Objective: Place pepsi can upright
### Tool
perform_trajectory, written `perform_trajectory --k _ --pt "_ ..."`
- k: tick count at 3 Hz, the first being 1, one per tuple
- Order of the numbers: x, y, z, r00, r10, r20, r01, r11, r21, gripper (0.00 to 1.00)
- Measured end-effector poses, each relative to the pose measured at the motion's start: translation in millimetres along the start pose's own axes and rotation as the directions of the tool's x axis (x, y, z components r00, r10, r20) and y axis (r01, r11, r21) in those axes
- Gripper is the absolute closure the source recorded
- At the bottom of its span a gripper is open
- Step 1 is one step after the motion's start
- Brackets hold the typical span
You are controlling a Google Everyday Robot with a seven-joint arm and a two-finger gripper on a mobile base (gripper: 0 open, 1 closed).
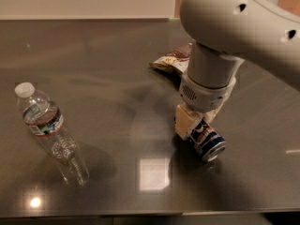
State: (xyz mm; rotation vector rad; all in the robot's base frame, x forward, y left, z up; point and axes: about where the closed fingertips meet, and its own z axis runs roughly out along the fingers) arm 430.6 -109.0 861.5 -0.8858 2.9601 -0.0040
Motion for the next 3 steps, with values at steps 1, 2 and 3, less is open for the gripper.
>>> perform_trajectory --k 1,2,3 --pt "-19.9 6.5 -28.8 0.983 -0.125 0.134 0.129 0.9914 -0.022 1.00" --pt "-35.4 16.4 -54.2 0.927 -0.245 0.283 0.264 0.9641 -0.030 1.00" --pt "-44.3 24.7 -69.5 0.846 -0.300 0.441 0.358 0.9322 -0.052 1.00"
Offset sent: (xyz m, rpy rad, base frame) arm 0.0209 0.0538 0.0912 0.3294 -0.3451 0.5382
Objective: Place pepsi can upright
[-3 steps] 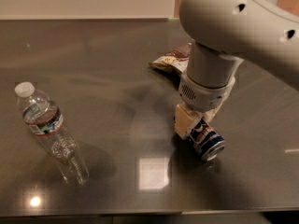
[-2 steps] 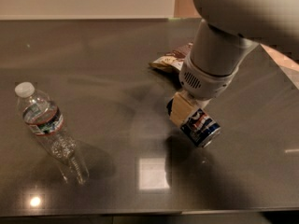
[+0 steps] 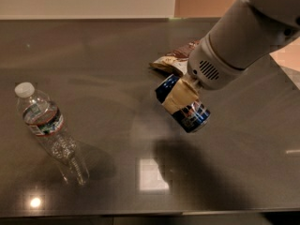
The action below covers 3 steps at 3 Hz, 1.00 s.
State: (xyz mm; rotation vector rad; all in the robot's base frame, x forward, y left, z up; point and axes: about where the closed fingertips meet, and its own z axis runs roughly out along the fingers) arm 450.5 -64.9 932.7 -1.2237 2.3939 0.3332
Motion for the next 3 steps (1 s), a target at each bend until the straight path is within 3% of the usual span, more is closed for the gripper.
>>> perform_trajectory --k 1,2,3 --pt "-6.5 0.3 -6.0 0.986 -0.028 0.167 0.037 0.9979 -0.052 1.00" --pt "-7.2 3.1 -10.3 0.949 -0.039 0.314 0.073 0.9925 -0.098 1.00" --pt "-5.4 6.1 -10.2 0.890 -0.036 0.454 0.114 0.9830 -0.144 1.00"
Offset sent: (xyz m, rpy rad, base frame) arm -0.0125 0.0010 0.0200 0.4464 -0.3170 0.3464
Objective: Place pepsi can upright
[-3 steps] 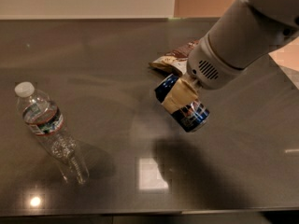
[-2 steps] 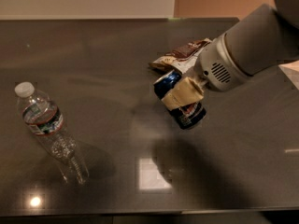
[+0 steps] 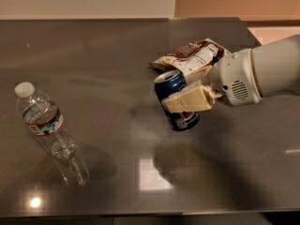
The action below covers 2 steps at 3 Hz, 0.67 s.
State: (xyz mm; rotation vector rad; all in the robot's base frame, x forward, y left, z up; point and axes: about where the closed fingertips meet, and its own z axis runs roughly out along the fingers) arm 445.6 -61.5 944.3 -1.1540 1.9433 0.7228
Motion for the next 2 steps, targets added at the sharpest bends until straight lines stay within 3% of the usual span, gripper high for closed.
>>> perform_trajectory --k 1,2 --pt "5.6 3.3 2.0 0.990 -0.031 0.141 0.037 0.9983 -0.044 1.00" --pt "14.3 4.0 6.6 0.965 -0.102 0.240 0.118 0.9914 -0.055 1.00"
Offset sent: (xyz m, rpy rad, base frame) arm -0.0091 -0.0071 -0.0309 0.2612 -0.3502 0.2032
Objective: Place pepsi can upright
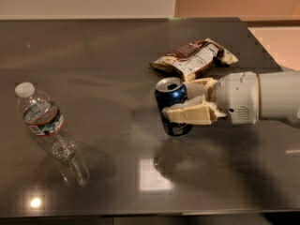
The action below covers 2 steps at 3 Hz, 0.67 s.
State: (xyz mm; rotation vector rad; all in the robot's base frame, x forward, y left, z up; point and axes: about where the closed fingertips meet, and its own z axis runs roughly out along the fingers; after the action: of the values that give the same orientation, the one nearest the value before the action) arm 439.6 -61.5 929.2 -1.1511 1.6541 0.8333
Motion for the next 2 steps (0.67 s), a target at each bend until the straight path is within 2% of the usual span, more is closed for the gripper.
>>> perform_trajectory --k 1,2 --pt "10.0 -0.3 3.3 0.994 -0.089 0.061 0.090 0.9959 -0.013 1.00" --pt "18.6 -2.7 7.2 0.985 -0.127 0.120 0.131 0.9910 -0.027 1.00"
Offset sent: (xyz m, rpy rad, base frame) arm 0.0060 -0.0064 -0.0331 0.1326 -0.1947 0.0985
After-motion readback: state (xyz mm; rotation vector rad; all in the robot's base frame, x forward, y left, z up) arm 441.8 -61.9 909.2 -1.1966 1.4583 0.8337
